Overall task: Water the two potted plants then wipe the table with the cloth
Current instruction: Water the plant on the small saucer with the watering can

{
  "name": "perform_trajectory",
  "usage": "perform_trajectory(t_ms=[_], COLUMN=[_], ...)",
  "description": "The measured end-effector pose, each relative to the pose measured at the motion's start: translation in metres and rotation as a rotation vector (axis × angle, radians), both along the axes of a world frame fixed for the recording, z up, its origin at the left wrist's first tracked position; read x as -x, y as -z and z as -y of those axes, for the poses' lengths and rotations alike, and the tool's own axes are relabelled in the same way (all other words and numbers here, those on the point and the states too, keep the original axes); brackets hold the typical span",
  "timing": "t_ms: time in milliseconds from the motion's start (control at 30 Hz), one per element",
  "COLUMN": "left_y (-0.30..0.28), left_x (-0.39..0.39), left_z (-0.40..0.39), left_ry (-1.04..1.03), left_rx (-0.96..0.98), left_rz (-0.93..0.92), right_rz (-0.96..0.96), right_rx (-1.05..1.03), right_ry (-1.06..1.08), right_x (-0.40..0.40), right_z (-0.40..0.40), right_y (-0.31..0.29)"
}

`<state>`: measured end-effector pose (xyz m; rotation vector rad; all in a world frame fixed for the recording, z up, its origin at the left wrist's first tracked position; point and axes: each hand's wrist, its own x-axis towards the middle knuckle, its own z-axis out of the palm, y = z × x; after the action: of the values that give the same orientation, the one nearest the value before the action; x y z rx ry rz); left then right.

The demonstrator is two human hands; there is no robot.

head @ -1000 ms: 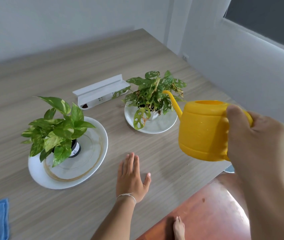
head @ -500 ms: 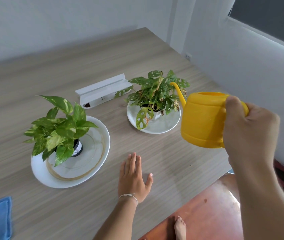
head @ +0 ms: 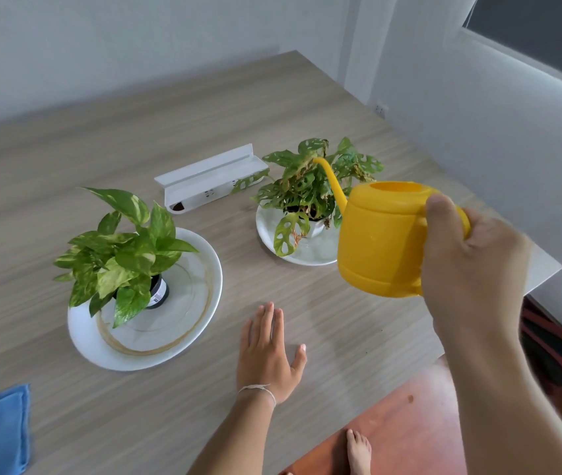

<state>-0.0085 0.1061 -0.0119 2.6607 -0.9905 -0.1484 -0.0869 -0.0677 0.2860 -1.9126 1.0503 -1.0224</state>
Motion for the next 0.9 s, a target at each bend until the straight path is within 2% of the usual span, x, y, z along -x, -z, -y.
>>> perform_trajectory(t_ms=[233, 633, 900], left_y=[-0.001, 0.005, 0.007], left_x=[0.000, 0.000, -0.001], left_z=[0.001, 0.001, 0.001], left_ry=[-0.004, -0.005, -0.001], left_rx=[-0.010, -0.011, 0.016], left_rz=[0.010, 0.029, 0.036], right_rz=[-0.012, -0.049, 0.095], right_rx=[-0.029, -0.007, -0.175], right_ry=[-0.018, 0.081, 0.102], right_x=[0.026, 0.048, 0.028], right_z=[-0.006, 0.005, 0.006], right_y=[0.005, 0.012, 0.030])
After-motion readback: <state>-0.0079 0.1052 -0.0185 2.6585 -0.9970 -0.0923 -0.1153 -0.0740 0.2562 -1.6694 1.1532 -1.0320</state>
